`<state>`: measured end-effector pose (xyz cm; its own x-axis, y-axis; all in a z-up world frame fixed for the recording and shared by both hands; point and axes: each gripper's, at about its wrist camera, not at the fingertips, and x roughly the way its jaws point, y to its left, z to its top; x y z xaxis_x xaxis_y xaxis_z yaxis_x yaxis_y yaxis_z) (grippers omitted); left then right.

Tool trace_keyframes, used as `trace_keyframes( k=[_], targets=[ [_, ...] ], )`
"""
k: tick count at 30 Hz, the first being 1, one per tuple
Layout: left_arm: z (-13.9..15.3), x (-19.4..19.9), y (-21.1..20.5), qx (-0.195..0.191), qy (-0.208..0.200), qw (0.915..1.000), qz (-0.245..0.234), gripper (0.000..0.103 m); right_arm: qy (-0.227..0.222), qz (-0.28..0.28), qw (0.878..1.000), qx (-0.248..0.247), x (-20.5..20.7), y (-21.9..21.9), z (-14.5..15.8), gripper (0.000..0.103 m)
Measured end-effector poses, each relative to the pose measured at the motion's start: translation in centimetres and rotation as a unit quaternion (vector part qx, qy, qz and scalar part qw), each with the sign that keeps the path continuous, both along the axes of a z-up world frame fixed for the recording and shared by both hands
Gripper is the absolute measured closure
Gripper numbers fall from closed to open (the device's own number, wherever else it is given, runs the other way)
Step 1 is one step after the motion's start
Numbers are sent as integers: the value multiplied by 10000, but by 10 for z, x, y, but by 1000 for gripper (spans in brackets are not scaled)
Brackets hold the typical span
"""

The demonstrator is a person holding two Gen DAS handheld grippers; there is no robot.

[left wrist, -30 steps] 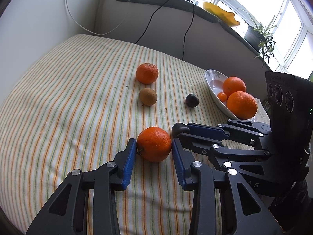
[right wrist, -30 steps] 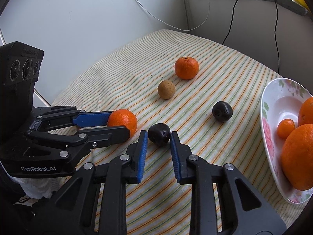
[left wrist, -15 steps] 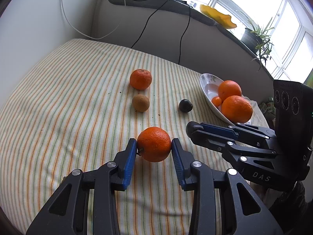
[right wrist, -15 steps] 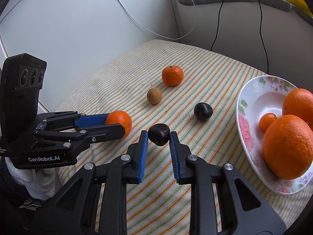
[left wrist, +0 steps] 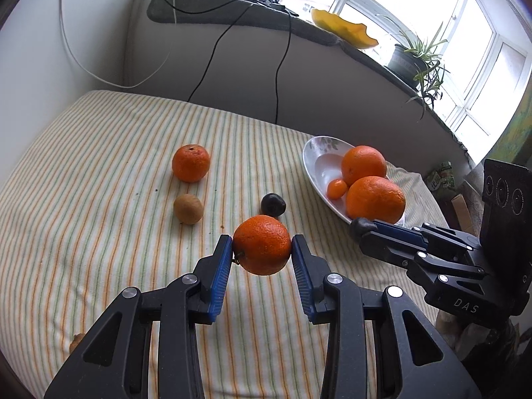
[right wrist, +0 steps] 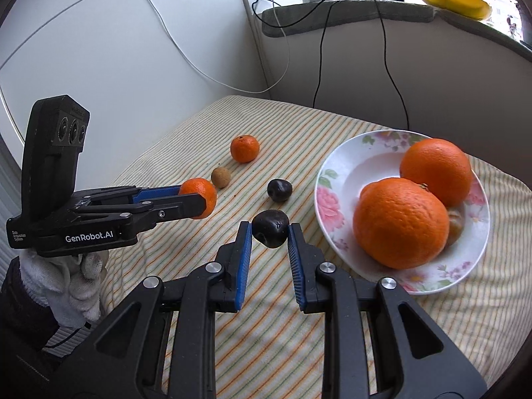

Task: Organize fruits
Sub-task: 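Lift and carry the tangerine and plum with both grippers over the plate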

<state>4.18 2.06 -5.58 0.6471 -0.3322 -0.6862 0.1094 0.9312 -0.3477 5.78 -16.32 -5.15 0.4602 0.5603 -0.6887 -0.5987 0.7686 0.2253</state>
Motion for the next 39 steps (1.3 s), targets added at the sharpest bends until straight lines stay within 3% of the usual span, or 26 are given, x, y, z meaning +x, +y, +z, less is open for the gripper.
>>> trace_keyframes(
  k=[19, 39],
  targets=[
    [12, 45, -49, 22, -143, 9986, -514, 68, -127, -812, 9966, 117, 0, -71, 12, 80],
    [6, 80, -73, 133, -48, 9976, -674, 68, -102, -1220, 9925, 50, 16, -96, 3, 80]
  ],
)
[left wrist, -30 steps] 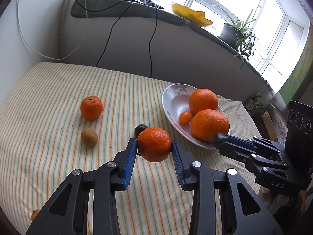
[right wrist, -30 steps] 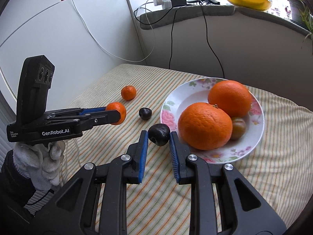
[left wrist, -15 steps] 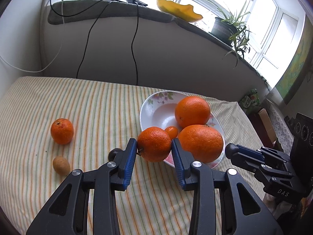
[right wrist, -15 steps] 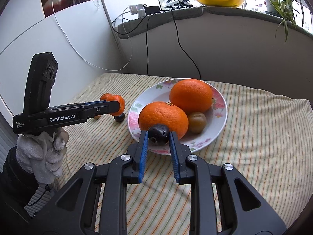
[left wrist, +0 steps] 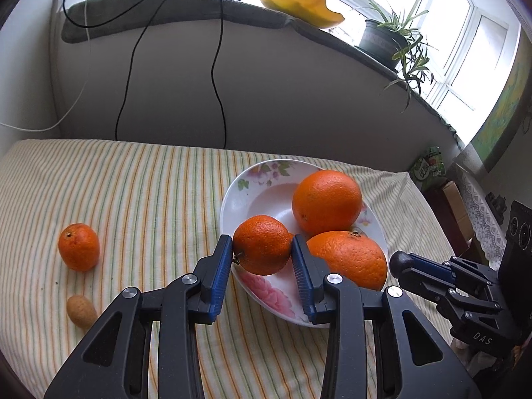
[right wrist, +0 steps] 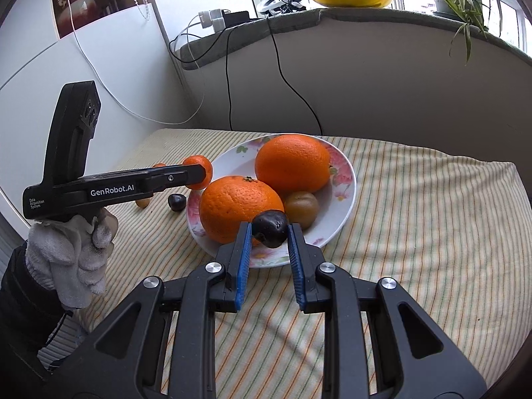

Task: Organize fruits
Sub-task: 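Lift and carry the tangerine and plum with both grippers over the plate, then open the right gripper to drop the plum while the left releases the tangerine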

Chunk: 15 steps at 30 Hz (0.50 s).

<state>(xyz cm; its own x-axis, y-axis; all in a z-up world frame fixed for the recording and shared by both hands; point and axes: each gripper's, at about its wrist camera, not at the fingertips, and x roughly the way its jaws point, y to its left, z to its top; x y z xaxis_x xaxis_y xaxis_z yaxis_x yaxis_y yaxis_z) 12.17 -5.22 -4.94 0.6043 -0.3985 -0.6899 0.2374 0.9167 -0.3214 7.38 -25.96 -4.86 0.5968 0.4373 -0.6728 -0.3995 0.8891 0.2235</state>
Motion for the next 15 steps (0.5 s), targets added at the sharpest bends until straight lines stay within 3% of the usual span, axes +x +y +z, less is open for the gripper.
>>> trace_keyframes(
  k=[15],
  targets=[
    [1, 4, 0, 42, 23, 10000, 0, 68, 69, -60, 9999, -106, 7, 1, -9, 80]
  ],
)
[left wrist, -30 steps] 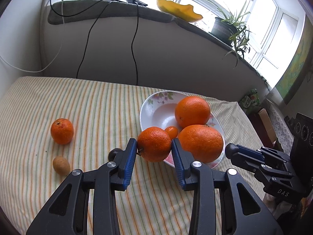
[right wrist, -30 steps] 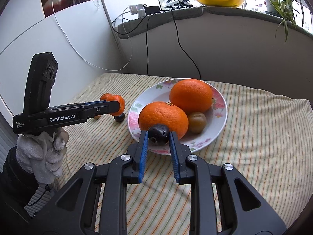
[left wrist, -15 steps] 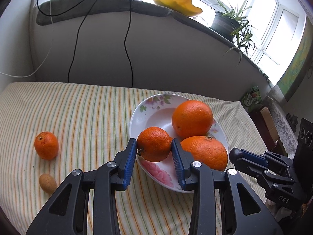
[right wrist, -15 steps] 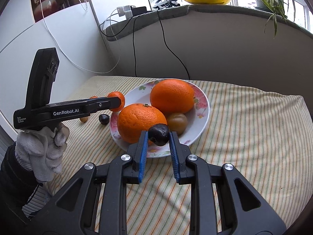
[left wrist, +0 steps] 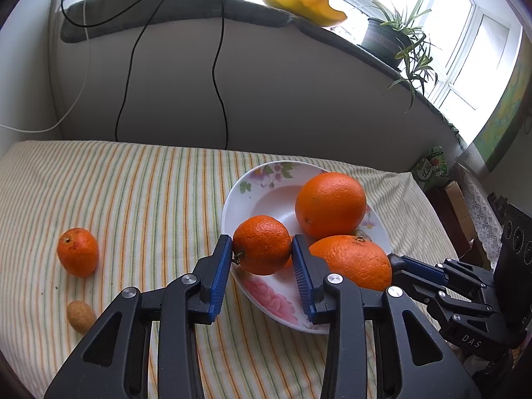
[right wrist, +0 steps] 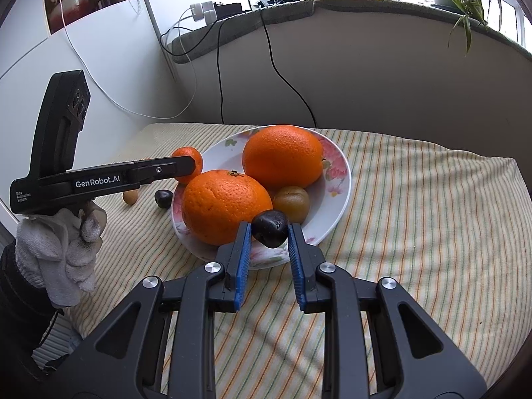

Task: Organize fruits
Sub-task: 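Open the right gripper to drop the plum while the left releases the tangerine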

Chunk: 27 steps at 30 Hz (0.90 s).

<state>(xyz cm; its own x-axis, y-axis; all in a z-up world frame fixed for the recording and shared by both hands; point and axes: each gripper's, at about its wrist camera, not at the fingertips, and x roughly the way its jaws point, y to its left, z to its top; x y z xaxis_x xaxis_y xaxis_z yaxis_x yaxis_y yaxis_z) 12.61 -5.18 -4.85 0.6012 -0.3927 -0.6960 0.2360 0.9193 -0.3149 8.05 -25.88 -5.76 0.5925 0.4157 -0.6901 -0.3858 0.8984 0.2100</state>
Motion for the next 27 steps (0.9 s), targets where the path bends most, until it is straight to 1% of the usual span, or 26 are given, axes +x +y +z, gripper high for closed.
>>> trace_keyframes(
  k=[6, 9, 10, 11, 12, 13, 14, 16, 17, 18, 20, 21, 23, 25, 27],
  targets=[
    [0, 1, -1, 16, 8, 10000, 19, 67, -1, -31, 10000, 8, 1, -1, 0, 79],
    [2, 0, -1, 1, -46, 10000, 18, 61, 14, -28, 10000, 35, 1, -2, 0, 78],
    [3, -1, -1, 5, -67, 10000, 24, 60, 12, -32, 10000, 44, 1, -3, 0, 76],
    [4, -1, -1, 12, -88, 10000, 26, 60, 0, -41, 10000, 48, 1, -3, 0, 70],
    [5, -1, -2, 21, -107, 9999, 27, 60, -16, -53, 10000, 47, 1, -3, 0, 66],
    [6, -1, -2, 25, -119, 9999, 34, 60, -38, -57, 10000, 51, 0, -3, 1, 60],
    [6, -1, -2, 26, -127, 9999, 39, 60, -54, -51, 10000, 52, 0, -3, 2, 58],
    [7, -2, -3, 31, -141, 9999, 42, 58, -68, -43, 10000, 28, -1, -3, 3, 57],
    [7, -2, -3, 35, -145, 9999, 45, 54, -73, -44, 10000, 18, -1, -3, 3, 56],
    [7, -3, -4, 37, -153, 9999, 50, 52, -72, -53, 10000, 9, -1, -3, 3, 54],
    [8, -3, -4, 37, -159, 9999, 46, 51, -107, -76, 9999, 6, -3, -3, 4, 39],
    [8, -4, -4, 42, -164, 9998, 41, 50, -132, -86, 9999, 3, -4, -3, 5, 37],
    [9, -5, -5, 65, -191, 9998, 53, 42, -149, -89, 9998, -8, -5, -3, 6, 32],
    [10, -7, -5, 72, -208, 9997, 59, 41, -168, -96, 9998, -15, -5, -3, 7, 29],
    [12, -8, -6, 78, -224, 9997, 65, 38, -179, -95, 9998, -25, -6, -3, 9, 27]
  ],
)
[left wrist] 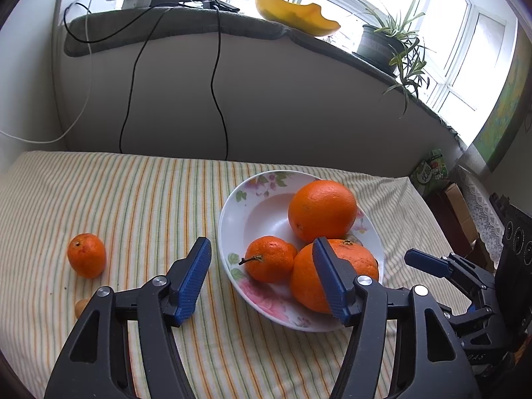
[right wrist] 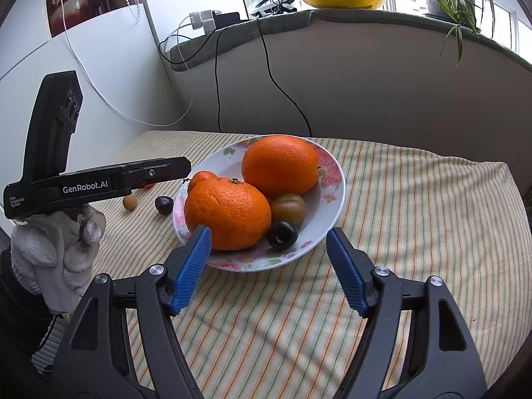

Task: Organize fruits
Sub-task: 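Open the right gripper to drop the plum while the left releases the tangerine, then move both grippers back to the two brown kiwis on the cloth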

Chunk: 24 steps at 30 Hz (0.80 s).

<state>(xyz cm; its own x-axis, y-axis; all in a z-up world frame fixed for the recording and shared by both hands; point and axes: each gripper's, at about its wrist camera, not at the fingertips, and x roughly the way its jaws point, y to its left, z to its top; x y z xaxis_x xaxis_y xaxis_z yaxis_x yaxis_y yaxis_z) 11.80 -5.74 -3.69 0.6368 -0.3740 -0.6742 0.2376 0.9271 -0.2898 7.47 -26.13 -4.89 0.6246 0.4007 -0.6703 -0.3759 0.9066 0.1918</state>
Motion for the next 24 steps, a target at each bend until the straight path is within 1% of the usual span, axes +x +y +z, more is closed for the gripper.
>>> trace_keyframes(
  k=[2, 13, 24],
  targets=[
    [2, -2, 0, 15, -33, 10000, 9, 35, -7, -2, 10000, -14, -1, 1, 1, 27],
    [18, -19, 4, 21, -255, 9997, 37, 35, -83, 34, 10000, -6, -10, 9, 10, 27],
    [30, -42, 15, 26, -457, 9989, 124, 35, -174, 206, 9996, -40, -21, 27, 19, 27]
  ],
)
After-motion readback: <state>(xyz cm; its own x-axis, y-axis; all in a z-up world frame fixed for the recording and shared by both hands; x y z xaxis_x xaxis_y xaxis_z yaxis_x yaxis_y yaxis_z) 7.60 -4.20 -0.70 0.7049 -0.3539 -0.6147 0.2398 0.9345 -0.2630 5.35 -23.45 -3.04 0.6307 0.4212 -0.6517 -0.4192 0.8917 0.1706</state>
